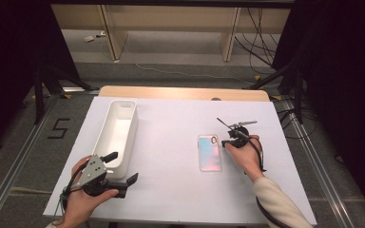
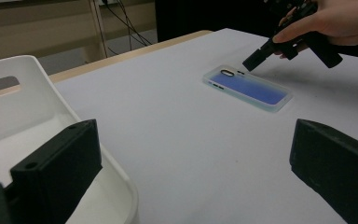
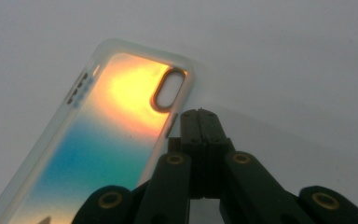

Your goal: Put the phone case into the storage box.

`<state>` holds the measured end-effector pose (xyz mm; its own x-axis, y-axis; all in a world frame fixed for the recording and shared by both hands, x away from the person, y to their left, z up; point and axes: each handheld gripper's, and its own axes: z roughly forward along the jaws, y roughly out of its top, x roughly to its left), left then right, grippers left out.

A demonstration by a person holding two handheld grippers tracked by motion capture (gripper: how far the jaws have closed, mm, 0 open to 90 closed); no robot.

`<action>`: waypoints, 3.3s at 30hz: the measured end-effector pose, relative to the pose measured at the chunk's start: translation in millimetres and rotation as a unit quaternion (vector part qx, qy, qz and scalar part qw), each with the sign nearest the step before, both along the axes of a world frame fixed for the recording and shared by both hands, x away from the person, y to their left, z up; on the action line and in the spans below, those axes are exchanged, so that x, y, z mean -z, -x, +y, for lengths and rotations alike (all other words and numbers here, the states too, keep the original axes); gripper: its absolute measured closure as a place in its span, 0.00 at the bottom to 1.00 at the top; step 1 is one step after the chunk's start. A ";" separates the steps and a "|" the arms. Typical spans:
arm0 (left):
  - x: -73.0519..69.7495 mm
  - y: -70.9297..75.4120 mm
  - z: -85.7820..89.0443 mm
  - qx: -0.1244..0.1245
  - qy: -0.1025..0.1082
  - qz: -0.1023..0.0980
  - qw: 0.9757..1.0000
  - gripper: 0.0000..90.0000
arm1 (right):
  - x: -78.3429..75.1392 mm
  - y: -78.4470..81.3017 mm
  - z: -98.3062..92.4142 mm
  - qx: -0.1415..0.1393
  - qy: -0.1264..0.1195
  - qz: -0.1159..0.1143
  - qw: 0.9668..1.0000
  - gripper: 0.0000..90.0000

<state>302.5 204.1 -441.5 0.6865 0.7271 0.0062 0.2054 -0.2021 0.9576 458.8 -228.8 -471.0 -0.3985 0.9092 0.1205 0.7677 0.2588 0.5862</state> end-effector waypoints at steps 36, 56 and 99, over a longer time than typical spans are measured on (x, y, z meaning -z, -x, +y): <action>-0.5 0.2 0.7 0.002 -0.009 -0.006 1.000 0.02 | 6.6 -25.5 17.3 -0.002 0.008 -0.015 1.000 1.00; -0.8 1.3 0.4 0.002 -0.004 -0.004 1.000 0.02 | -37.4 -4.1 16.8 0.021 0.042 0.103 0.994 0.74; -0.9 1.4 -0.1 0.006 -0.003 -0.007 1.000 0.02 | -46.3 3.8 48.3 0.007 0.077 0.132 0.988 0.37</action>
<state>301.1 204.0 -440.6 0.6946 0.7191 0.0192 0.1902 -0.2093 0.9592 454.9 -180.4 -424.7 -0.3584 0.9302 0.0786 0.8930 0.3171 0.3193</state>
